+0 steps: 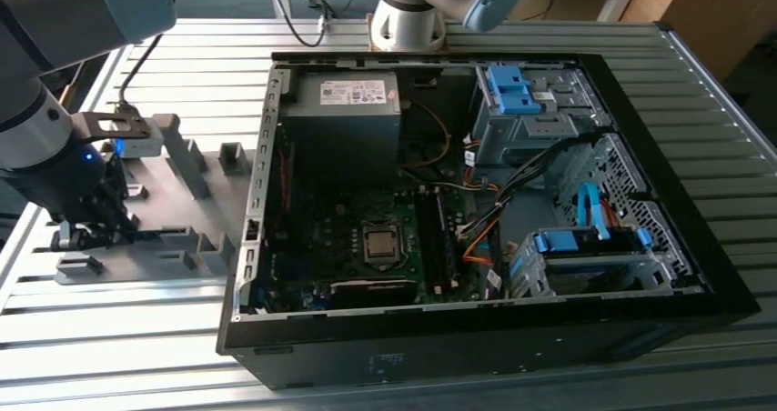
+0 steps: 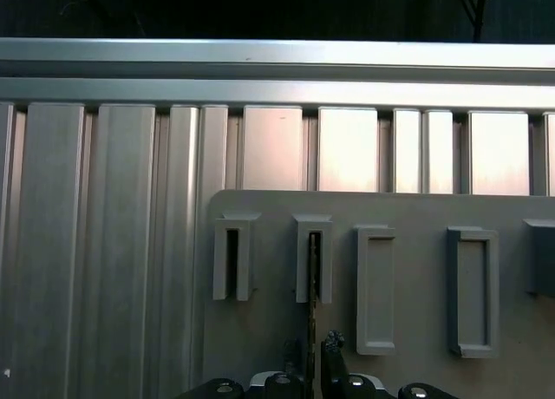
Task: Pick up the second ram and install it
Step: 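Pick up the second ram and move it above second insertion slot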
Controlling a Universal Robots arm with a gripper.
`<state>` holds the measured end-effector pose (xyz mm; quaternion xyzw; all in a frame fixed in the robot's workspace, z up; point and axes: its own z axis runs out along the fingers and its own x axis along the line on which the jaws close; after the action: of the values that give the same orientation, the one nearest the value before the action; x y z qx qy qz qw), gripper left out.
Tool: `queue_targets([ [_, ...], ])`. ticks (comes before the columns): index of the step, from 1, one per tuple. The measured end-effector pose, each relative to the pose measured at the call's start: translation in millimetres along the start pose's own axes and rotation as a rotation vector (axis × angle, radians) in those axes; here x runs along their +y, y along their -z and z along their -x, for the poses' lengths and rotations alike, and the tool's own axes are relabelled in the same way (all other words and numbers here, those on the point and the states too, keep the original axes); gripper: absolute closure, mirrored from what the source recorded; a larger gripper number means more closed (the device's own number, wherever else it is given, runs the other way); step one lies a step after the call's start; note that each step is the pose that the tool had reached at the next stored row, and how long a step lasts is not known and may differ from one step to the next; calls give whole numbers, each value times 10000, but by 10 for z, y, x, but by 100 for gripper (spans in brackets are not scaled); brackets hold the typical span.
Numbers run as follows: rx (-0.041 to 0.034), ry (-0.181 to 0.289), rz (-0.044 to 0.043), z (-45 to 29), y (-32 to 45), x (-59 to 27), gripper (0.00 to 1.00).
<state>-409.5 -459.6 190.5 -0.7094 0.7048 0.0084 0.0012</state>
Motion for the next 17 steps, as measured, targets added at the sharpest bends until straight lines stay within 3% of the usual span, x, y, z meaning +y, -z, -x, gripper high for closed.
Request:
queue_targets([
  [7,-4,0,0,1,-3,0,78],
  [8,-4,0,0,1,-3,0,85],
  [17,-4,0,0,1,-6,0,86],
])
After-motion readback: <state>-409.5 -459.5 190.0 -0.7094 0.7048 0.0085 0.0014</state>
